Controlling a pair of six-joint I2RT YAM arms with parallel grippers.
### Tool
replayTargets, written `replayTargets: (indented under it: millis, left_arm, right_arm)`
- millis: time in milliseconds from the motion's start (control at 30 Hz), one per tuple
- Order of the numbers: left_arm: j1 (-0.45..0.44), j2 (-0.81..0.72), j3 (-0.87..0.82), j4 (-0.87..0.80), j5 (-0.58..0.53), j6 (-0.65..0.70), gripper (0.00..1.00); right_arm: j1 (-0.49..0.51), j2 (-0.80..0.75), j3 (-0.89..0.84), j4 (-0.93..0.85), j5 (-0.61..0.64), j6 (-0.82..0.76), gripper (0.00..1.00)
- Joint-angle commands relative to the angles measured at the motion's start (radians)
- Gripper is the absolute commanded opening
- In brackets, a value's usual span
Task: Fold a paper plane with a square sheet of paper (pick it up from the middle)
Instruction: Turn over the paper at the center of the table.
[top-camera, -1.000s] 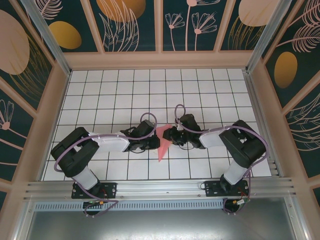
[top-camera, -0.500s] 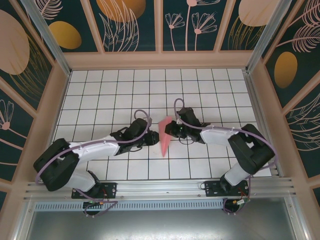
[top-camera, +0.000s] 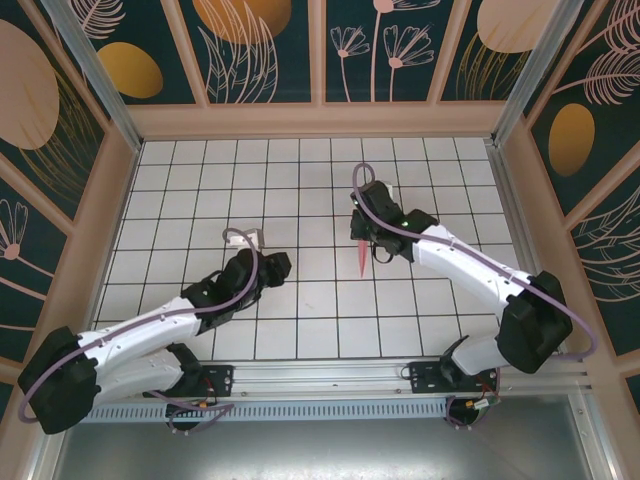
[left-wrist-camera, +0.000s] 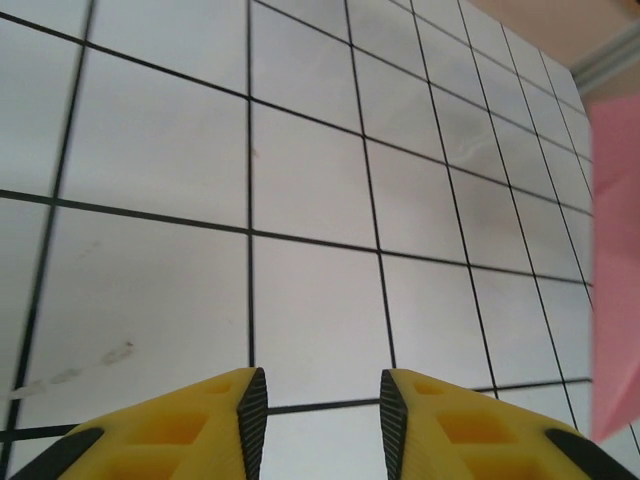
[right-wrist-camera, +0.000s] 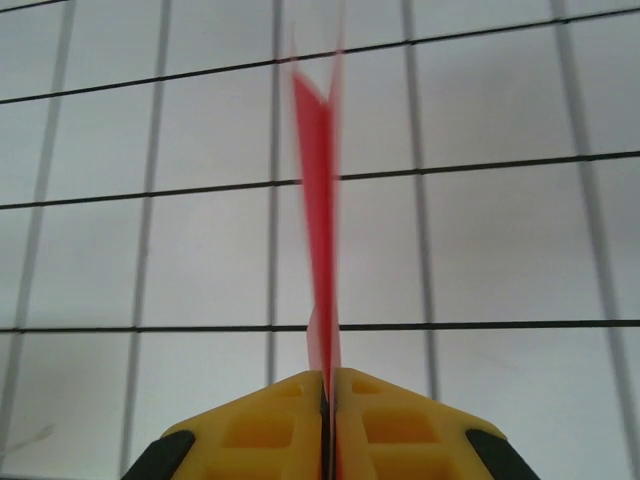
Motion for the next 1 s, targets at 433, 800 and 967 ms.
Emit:
replayTargets:
  millis: [433,800,967]
  left_arm:
    - [0.002,-0.233,-0.105,-0.076,-0.227,-0.081,0.41]
    - [0.004,-0.287,-0.116,-0.128,-0.254,-0.108,0.42]
    - [0.003,-0.284,-0.121,-0.124,-0.244,-0.113,0.43]
  right_arm:
    - [0.14,0.357,0.218,-0.393,0.348,0.055,0.14]
    - [0.246,0.635,0.331,-0.311,0.144,0.012,0.24]
    - [0.232,0.565,0.286,-0.133,-0.1,-0.034,0.47]
